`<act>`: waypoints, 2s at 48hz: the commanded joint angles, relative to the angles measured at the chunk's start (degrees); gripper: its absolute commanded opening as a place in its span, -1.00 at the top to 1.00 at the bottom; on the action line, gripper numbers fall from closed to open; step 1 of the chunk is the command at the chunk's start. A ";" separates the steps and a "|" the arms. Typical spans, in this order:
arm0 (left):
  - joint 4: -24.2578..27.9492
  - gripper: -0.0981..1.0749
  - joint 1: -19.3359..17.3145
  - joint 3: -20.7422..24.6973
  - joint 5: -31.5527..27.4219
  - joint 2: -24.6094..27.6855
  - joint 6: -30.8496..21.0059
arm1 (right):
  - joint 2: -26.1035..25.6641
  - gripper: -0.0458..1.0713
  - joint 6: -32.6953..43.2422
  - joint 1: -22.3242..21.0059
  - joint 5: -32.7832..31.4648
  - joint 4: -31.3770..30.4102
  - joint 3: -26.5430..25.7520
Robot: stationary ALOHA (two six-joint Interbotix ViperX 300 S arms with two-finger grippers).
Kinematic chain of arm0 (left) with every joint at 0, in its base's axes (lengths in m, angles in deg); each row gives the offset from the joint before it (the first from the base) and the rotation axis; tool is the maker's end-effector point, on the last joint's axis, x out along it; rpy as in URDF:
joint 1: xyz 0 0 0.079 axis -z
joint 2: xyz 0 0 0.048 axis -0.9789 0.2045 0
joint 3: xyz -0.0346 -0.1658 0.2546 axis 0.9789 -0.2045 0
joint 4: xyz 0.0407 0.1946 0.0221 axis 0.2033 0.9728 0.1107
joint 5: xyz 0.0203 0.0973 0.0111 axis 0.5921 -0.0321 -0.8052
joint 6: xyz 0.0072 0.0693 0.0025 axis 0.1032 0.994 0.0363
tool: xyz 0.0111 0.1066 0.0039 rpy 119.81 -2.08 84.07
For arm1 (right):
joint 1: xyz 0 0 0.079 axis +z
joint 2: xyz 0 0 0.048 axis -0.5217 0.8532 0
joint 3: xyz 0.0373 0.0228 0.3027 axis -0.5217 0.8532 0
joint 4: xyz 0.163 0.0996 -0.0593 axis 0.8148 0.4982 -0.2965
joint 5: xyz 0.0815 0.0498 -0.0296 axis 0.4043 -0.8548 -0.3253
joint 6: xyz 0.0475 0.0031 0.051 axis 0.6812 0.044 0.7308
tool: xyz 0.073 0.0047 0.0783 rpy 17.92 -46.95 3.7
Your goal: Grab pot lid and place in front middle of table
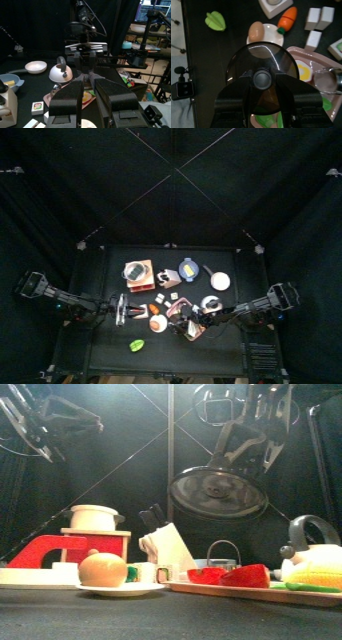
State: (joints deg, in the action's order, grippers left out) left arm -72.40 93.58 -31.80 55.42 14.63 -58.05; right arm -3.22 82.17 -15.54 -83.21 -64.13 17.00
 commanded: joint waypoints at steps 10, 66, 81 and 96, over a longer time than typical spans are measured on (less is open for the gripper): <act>0.09 -0.22 0.09 0.62 0.26 0.18 0.09 | 10.46 -0.16 -0.09 5.98 0.09 -6.86 -10.99; 0.35 -0.22 0.09 0.35 -0.97 0.35 0.35 | 17.67 -0.26 -0.09 9.14 -4.31 -4.48 -15.47; 0.35 -0.22 0.09 0.35 -0.97 0.35 0.35 | 17.84 -0.49 -0.09 9.23 -4.48 -4.39 -15.29; 0.35 -0.22 0.09 0.35 -0.97 0.44 0.26 | 17.84 -0.52 -0.09 9.32 -7.29 -3.34 -15.64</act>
State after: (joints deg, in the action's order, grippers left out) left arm -72.31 93.58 -32.16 54.19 14.98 -57.78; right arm 15.85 82.17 -6.31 -89.45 -67.82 2.59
